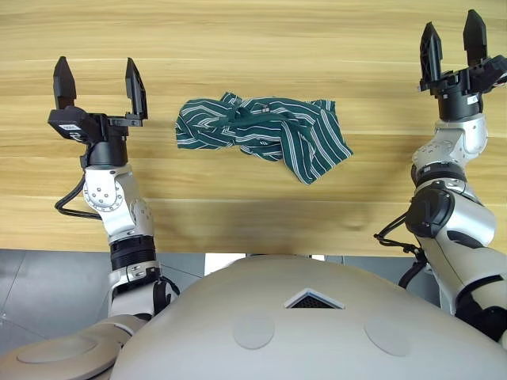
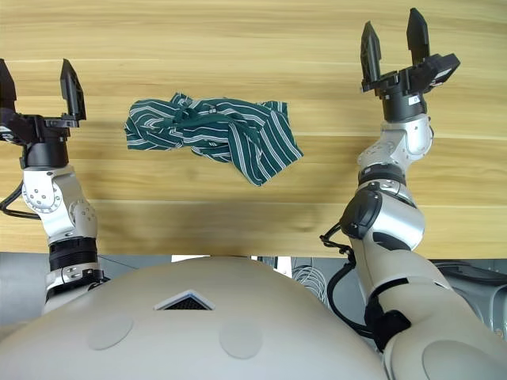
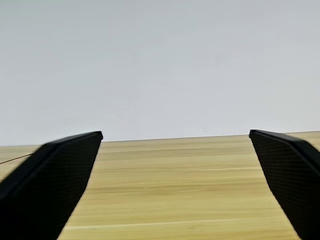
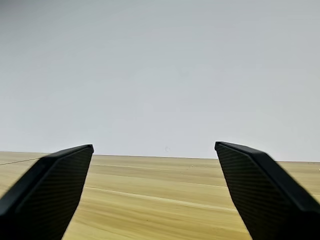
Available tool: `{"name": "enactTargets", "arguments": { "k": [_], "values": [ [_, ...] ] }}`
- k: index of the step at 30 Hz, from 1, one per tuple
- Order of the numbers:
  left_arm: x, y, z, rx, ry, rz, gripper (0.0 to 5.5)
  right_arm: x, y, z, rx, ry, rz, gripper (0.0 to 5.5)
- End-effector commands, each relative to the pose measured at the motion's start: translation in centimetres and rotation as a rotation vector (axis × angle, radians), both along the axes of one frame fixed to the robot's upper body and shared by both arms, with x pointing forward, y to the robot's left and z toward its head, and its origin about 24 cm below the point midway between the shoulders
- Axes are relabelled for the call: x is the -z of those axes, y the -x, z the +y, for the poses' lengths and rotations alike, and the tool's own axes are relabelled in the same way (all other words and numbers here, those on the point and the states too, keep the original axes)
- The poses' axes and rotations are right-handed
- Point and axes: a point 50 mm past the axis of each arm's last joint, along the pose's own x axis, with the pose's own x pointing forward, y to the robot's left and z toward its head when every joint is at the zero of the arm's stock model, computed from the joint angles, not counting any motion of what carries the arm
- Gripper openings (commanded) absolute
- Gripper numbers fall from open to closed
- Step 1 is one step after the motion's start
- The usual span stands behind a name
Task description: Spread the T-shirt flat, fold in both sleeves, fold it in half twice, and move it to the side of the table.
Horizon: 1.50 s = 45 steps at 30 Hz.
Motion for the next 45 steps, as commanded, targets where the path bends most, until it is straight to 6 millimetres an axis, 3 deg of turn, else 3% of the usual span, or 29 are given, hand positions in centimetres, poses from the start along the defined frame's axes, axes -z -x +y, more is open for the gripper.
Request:
{"name": "enactTargets", "arguments": {
  "k": [1, 45],
  "values": [
    [-0.09, -0.01, 0.06, 0.01, -0.005, 0.003, 5.4, -0.2, -0.03, -0.22, -0.005, 0.018, 0.001, 4.52],
    [0.03, -0.04, 0.21, 0.01, -0.005, 0.002, 5.4, 0.08, 0.07, -0.07, -0.02, 0.025, 0.015, 4.52]
  ]
}}
